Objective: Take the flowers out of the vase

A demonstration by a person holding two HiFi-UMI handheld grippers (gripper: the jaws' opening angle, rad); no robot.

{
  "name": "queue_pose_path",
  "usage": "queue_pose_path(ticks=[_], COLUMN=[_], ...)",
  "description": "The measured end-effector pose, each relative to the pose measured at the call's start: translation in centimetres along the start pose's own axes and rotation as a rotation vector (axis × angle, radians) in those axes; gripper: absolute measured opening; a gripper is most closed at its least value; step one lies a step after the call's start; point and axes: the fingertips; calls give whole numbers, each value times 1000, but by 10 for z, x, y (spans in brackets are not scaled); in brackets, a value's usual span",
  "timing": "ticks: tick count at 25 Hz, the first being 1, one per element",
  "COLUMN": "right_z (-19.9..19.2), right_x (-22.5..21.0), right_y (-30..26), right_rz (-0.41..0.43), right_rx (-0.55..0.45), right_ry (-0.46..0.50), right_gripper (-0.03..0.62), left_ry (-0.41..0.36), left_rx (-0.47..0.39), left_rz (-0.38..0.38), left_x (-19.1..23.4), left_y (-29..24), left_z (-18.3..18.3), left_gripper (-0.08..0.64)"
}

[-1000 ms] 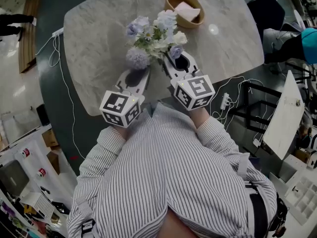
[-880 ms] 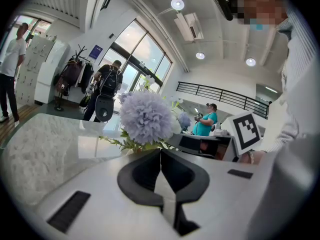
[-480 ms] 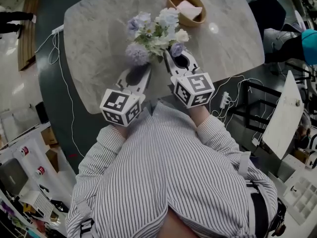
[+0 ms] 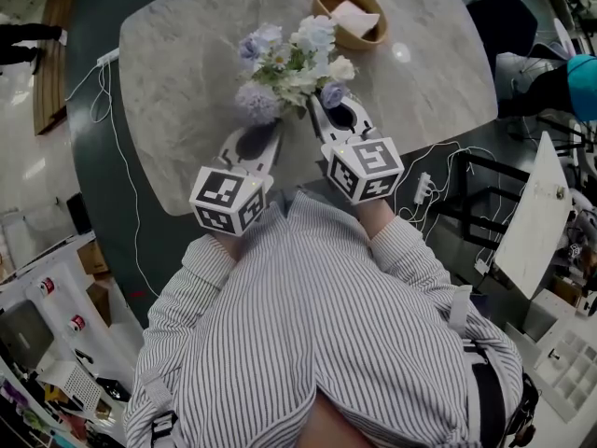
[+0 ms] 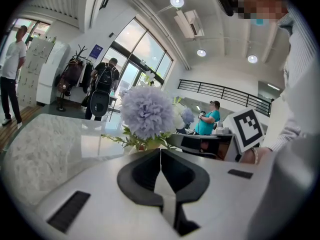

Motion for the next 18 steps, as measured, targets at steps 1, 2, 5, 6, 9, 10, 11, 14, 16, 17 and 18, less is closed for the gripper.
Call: queue_pose_path(ticks=[1,2,5,6,9,10,11,14,16,17,18], right_z=[0,0,0,1,1,2,2,2,3,3,3], right_x=[-1,-1,-2,-2,-3,-4,-5,-7,-7,-6,-6], right_y=[0,1,2,3,3,3,3,3,3,3,3], right_rz=[-1,-1,-1,-2,-4,-3,-2,-1,-1,0,2], right_rx=[0,0,-4,-5,-9,-10,-10,-12,-16,-18,-21], right_ry=[-1,-1,-3,-4,-11,-14,-15,-17,-21,-22,-23], right_gripper=[31,31,31,31,31,31,31,31,31,31,31], left_ry=[-2,-5,-14,-13,-10,-11,-12,-21,-33,-42,-54], left_rx=[2,2,-10,-18,-47,-57,-66,-82,-92,-98,-104], left_rz=[10,20,42,50,62,60,55,43,43,42,40], left_x=[2,3,7,9,14,14,14,12,13,13,13], left_y=[-1,-2,-2,-2,-3,-4,-5,-9,-10,-10,-10], left_z=[0,0,3,5,12,14,17,22,24,25,26], left_gripper=[15,15,15,15,17,19,40,148,161,171,179])
Point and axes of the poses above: the fingertips, and each gripper's own axes: y backward along the fingers, x to its left, z out of its top, and after that the axes turned 11 degrees about y, right-handed
